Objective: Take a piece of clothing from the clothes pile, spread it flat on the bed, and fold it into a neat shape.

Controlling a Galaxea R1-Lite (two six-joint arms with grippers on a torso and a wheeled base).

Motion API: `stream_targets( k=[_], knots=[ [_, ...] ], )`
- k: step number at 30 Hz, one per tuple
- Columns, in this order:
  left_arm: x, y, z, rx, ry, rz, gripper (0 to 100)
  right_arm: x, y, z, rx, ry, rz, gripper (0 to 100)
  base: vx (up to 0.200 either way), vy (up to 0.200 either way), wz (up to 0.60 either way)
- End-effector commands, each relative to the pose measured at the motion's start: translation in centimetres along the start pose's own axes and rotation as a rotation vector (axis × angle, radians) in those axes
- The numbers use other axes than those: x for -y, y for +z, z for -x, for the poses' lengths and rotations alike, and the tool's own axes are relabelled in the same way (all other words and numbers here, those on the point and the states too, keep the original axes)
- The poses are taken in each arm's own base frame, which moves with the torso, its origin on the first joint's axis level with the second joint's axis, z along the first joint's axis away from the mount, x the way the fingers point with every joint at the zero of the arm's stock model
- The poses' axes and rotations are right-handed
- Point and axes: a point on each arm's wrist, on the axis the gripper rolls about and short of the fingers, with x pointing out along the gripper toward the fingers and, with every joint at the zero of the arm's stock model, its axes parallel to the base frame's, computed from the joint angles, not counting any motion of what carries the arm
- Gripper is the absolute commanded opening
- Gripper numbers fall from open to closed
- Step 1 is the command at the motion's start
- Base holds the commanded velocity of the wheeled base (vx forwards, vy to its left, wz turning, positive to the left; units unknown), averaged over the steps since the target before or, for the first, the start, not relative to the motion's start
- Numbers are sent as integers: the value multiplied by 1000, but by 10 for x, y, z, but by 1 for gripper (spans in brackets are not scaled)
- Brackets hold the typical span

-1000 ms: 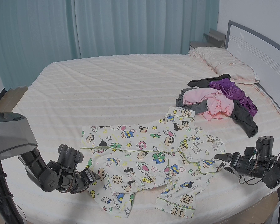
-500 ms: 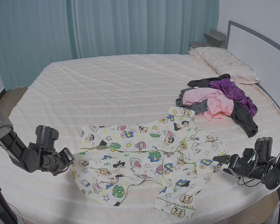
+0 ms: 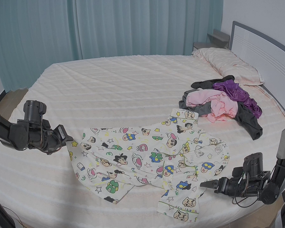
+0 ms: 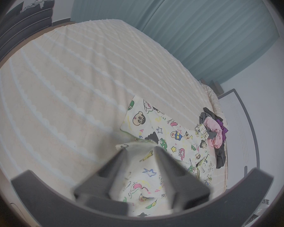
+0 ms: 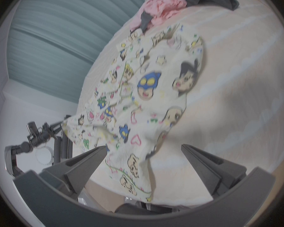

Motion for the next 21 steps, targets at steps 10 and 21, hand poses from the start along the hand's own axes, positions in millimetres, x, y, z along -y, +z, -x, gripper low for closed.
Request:
stream_targets(
  k=[10,21],
  knots=[
    [-36,-1,-19,-73,70,101,100,-10,-50,-15,-234,-18,120,100,0,0,0],
    [-46,-38,17,-170,32,213,100,-20,-58,-26,-223,-27,176,100,0,0,0]
  ],
)
